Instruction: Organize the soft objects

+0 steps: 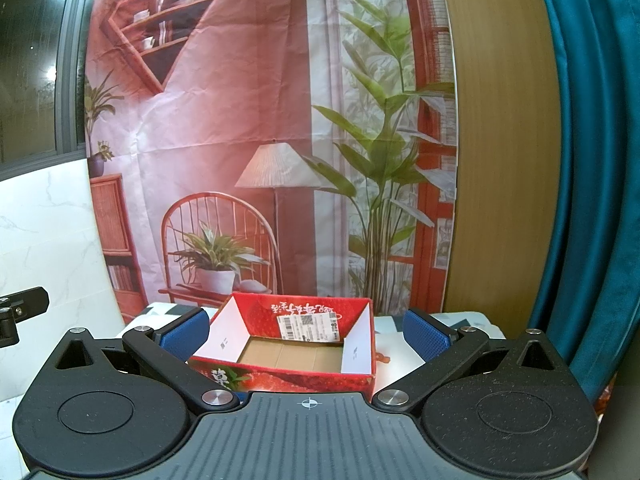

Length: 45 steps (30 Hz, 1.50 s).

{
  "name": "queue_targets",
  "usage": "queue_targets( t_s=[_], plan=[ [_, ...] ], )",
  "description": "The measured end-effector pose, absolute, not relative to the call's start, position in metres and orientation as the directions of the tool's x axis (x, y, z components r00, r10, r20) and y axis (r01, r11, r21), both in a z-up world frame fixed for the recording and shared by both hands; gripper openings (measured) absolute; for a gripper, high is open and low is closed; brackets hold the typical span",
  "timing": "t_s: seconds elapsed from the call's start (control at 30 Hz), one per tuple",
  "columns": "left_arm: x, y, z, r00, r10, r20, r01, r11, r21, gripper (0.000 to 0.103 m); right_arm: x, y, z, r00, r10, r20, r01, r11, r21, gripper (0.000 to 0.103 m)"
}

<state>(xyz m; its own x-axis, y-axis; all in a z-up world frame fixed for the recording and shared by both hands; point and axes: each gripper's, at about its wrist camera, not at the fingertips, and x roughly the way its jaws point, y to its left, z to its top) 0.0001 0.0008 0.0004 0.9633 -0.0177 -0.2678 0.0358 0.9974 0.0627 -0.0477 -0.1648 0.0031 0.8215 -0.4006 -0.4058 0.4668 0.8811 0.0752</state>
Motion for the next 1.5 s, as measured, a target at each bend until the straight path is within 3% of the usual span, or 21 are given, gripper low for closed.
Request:
queue_targets(
  t_s=[0.83, 1.07, 1.3, 1.5],
  plan=[
    [0.002, 0.0, -0.004, 0.961, -0.023, -0.277, 0.043, 0.997, 0.067, 0.103, -0.049, -0.162, 0.013, 0.83, -0.384, -0.403, 0.459, 0.882, 0.105, 0.103],
    [0.018, 0.0, -0.031, 0.931, -0.054, -0.36, 0.079, 0.995, 0.056, 0.103, -0.052, -0.173, -0.017, 0.879, -0.304, -0.367, 0.388, 0.904, 0.181, 0.103],
    [0.046, 0.01, -0.078, 0.871, -0.093, -0.482, 0.115, 0.993, 0.017, 0.103, -0.047, -0.176, -0.068, 0.887, -0.311, -0.341, 0.386, 0.905, 0.177, 0.103],
    [0.069, 0.022, -0.125, 0.822, -0.105, -0.559, 0.12, 0.993, -0.01, 0.103, -0.034, -0.173, -0.119, 0.833, -0.293, -0.469, 0.375, 0.923, 0.09, 0.103]
  ],
)
